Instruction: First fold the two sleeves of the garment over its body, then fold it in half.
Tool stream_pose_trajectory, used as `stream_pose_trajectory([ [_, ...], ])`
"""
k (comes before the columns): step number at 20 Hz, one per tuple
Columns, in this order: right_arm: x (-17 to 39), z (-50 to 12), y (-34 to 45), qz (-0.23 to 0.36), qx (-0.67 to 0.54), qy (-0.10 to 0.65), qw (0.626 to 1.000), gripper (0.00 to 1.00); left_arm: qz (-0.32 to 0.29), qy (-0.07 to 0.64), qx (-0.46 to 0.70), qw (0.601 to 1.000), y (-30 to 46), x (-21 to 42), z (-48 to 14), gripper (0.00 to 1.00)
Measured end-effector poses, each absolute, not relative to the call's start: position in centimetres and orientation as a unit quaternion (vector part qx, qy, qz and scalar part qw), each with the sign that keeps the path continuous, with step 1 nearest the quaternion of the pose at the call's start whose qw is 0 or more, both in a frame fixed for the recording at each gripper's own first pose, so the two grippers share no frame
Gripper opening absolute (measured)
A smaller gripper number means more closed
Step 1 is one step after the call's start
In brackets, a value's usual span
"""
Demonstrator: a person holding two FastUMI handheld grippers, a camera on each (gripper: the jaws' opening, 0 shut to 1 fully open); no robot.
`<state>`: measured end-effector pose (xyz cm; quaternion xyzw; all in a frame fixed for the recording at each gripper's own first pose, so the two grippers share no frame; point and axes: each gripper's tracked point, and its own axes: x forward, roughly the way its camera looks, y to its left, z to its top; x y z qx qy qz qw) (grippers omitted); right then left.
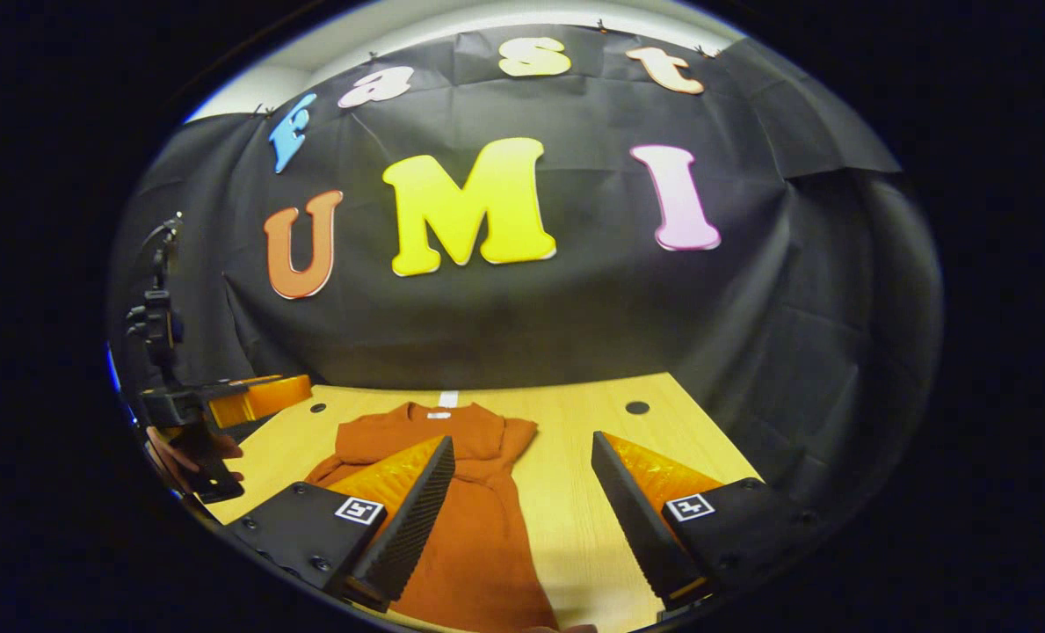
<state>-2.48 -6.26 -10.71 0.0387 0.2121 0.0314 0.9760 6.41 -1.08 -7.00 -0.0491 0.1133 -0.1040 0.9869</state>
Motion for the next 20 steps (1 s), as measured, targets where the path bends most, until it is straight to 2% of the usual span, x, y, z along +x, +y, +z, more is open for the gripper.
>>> stream_pose_trajectory([
  [3, -1.3, -7.7, -3.3, 0.062, 0.025, 0.166, 0.984, 1.00, -0.065, 0.061, -0.054, 0.995, 2.4, 4.6, -2.9, 0.98],
  [8, -0.9, -8.4, -1.0, 0.098, 0.023, 0.157, 0.983, 0.98, -0.037, 0.059, -0.055, 0.996, 5.4, 3.7, -2.7, 0.98],
  [13, -1.3, -10.8, -0.9, 0.115, 0.041, 0.200, 0.972, 1.00, -0.034, 0.100, -0.044, 0.993, 7.4, 2.7, -5.4, 0.98],
  [20, -2.8, -15.8, -4.8, 0.101, 0.051, 0.288, 0.951, 1.00, -0.037, 0.193, -0.048, 0.979, 11.3, -0.2, -12.1, 0.99],
])
